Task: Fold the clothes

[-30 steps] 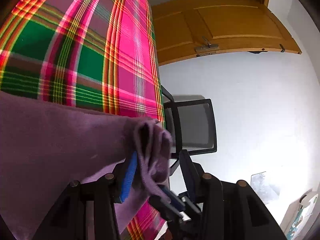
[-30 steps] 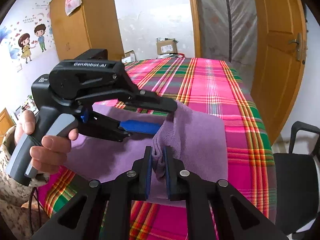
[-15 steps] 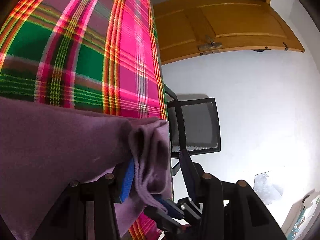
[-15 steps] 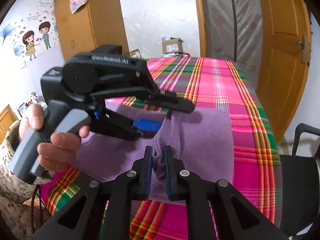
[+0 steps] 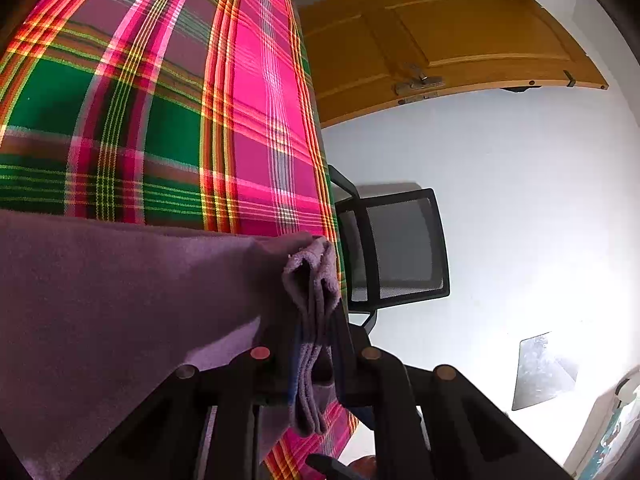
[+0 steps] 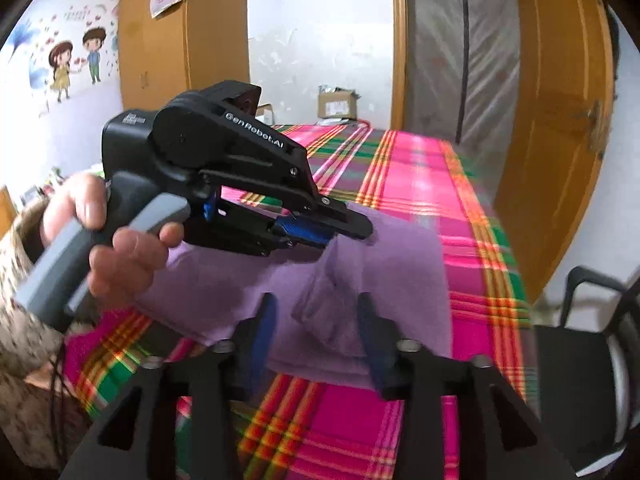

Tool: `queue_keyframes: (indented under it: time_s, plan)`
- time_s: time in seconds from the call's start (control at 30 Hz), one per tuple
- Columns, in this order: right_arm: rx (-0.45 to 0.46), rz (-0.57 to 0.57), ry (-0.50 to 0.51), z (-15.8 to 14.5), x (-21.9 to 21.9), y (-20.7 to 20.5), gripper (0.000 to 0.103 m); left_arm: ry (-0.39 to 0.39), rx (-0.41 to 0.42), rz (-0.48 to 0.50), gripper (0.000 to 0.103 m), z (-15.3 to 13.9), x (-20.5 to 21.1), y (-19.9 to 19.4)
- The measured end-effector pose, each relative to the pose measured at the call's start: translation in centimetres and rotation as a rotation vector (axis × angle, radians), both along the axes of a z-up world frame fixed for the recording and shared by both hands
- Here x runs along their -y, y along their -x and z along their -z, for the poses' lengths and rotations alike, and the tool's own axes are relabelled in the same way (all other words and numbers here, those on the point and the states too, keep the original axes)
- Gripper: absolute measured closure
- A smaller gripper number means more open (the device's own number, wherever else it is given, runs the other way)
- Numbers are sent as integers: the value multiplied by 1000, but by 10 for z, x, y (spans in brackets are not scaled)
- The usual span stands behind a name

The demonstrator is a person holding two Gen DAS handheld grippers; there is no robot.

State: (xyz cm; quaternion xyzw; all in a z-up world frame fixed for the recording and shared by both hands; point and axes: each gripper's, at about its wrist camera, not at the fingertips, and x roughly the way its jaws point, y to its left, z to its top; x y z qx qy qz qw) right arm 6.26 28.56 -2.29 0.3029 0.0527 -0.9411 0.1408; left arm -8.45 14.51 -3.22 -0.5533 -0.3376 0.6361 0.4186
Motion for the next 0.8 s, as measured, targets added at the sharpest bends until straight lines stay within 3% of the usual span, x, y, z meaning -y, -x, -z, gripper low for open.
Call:
queue_keyframes:
  time_s: [0.13,0.3,0.63,0.8]
  plan:
    - [-11,23,-23,3,4,-5,46,-11,9,-3,91,-2,0,-1]
    - [-15,79,-98,12,18,6,46,-28,6,3,91,-8,-2,-3]
    - [-39,162,-121,12,21,10,46,-38,-6,3,91,-18,5,-1]
    - [-44,156,-131,11,24,8,58,-47,-3,-1,91,-20,5,0]
